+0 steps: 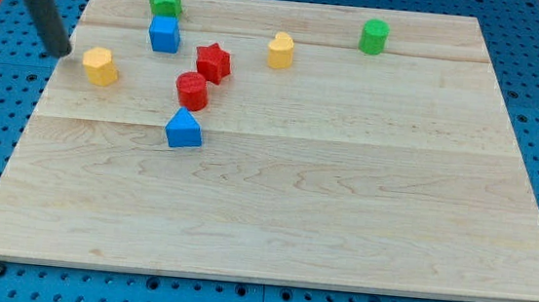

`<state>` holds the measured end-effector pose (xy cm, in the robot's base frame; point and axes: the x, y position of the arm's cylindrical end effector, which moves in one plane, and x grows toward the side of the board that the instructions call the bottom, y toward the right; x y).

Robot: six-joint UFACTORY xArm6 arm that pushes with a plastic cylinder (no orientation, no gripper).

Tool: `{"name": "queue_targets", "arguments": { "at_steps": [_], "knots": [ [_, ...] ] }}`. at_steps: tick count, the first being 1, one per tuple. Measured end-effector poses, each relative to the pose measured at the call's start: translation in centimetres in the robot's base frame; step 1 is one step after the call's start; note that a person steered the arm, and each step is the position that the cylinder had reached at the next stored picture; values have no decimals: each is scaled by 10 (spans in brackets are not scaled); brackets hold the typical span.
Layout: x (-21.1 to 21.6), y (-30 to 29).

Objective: Place hexagon to the bottom of triangle

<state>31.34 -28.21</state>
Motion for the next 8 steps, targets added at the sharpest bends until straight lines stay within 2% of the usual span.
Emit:
{"name": "queue_targets", "arguments": {
  "at_steps": [1, 2, 3, 4, 5, 6, 7, 8],
  "knots": [
    [-9, 45],
    [26, 46],
    [83, 18],
    [102, 16],
    [74, 11],
    [95, 65],
    [142, 80],
    [168, 100]
  ]
}}
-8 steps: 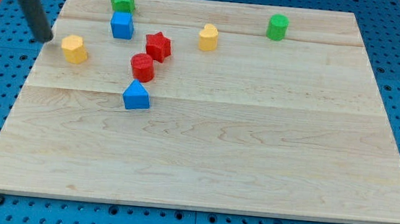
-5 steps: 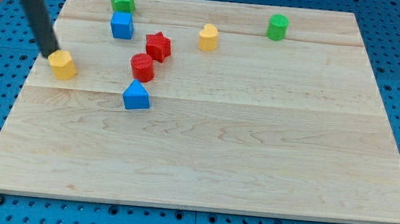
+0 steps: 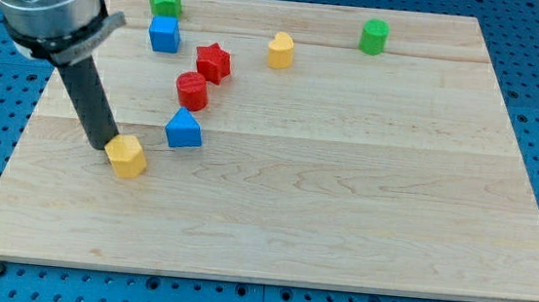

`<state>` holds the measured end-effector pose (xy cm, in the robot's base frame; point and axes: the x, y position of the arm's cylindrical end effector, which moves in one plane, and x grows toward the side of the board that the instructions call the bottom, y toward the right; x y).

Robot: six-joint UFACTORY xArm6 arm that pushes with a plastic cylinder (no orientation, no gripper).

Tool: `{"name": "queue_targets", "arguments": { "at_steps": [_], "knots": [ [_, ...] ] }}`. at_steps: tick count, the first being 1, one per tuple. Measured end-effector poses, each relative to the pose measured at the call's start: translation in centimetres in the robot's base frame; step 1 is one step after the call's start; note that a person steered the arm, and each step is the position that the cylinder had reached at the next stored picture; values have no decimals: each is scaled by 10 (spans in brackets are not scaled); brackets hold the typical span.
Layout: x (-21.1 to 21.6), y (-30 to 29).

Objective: Place hexagon to the bottom of triangle

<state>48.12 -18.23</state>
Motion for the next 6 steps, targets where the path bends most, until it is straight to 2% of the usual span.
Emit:
{"name": "queue_targets", "arguments": {
  "at_steps": [1, 2, 3, 4, 5, 6],
  "knots": [
    [5, -35],
    [18, -24],
    [21, 36],
    [27, 30],
    [58, -41],
    [97, -25]
  ]
}}
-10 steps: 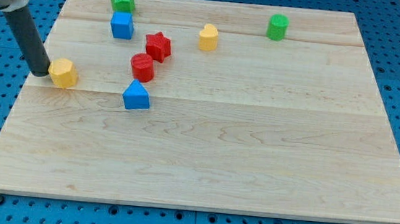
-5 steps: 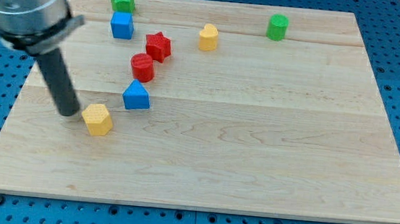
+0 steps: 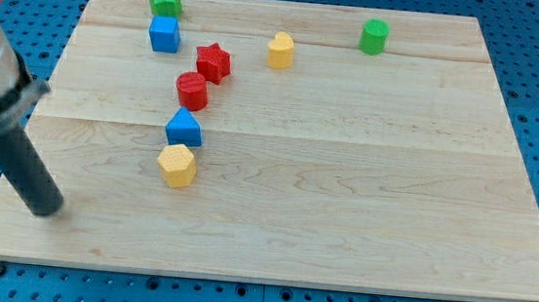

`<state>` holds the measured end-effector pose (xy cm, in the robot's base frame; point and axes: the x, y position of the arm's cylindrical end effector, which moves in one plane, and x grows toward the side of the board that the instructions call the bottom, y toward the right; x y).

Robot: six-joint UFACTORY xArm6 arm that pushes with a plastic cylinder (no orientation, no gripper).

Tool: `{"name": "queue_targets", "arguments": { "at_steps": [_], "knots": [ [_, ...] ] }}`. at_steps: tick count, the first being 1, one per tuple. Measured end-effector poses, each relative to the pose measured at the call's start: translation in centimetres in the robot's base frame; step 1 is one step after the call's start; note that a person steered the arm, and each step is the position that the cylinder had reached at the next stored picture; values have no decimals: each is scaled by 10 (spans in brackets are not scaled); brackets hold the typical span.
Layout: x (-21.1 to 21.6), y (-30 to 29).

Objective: Place hexagon to the bottom of triangle

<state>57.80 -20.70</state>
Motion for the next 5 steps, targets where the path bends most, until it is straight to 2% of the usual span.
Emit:
{"name": "queue_targets", "arguments": {
  "at_steps": [1, 2, 3, 5],
  "knots": [
    [28, 96],
    [28, 204],
    [28, 243],
    [28, 257]
  ]
}}
